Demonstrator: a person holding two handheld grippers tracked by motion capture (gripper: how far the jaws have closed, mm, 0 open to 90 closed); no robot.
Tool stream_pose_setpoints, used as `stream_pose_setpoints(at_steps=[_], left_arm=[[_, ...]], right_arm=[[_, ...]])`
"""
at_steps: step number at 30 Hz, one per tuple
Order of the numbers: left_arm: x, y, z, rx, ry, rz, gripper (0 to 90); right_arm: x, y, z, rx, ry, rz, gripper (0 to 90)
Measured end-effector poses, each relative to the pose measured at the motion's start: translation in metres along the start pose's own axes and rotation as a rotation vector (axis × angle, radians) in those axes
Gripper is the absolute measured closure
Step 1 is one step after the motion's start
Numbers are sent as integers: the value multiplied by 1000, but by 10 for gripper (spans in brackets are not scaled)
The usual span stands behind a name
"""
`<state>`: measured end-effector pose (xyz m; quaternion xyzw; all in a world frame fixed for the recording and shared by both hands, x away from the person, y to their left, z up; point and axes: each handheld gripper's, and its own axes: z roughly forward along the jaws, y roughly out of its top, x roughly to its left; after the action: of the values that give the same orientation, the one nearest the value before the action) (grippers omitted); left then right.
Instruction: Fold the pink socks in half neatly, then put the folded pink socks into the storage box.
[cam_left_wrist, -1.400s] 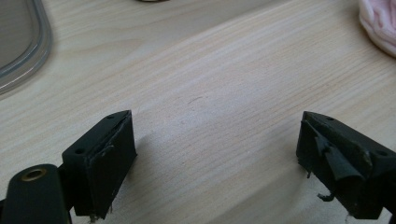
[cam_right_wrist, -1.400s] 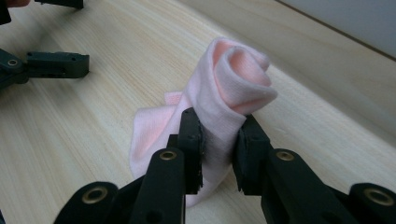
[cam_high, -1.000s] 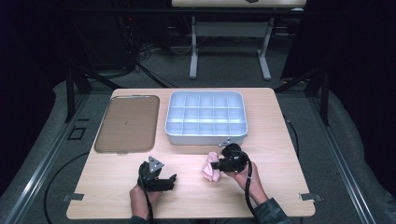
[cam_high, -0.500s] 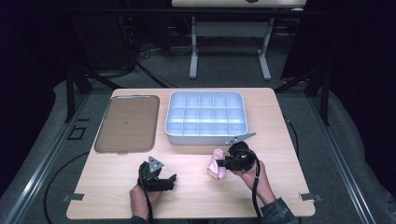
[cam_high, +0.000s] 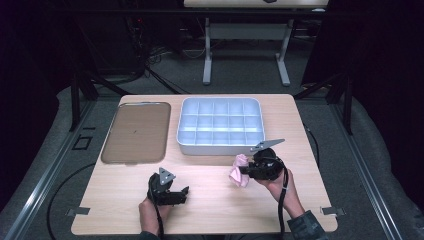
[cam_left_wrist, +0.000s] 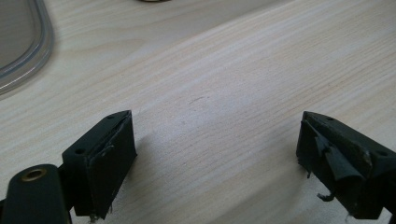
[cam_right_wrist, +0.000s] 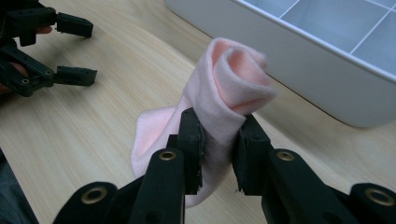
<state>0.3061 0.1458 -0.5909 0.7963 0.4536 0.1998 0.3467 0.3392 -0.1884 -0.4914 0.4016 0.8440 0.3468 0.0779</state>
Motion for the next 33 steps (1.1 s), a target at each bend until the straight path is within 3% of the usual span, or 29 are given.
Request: stream_pose_setpoints(at_steps=[16,33], left_arm=[[0,0,0,0,0,-1,116],[0,0,0,0,2,1,116]], right_arm=[[-6,12,-20,-30,-50,-22,750],[-15,29,-37,-67,-73,-45,750]])
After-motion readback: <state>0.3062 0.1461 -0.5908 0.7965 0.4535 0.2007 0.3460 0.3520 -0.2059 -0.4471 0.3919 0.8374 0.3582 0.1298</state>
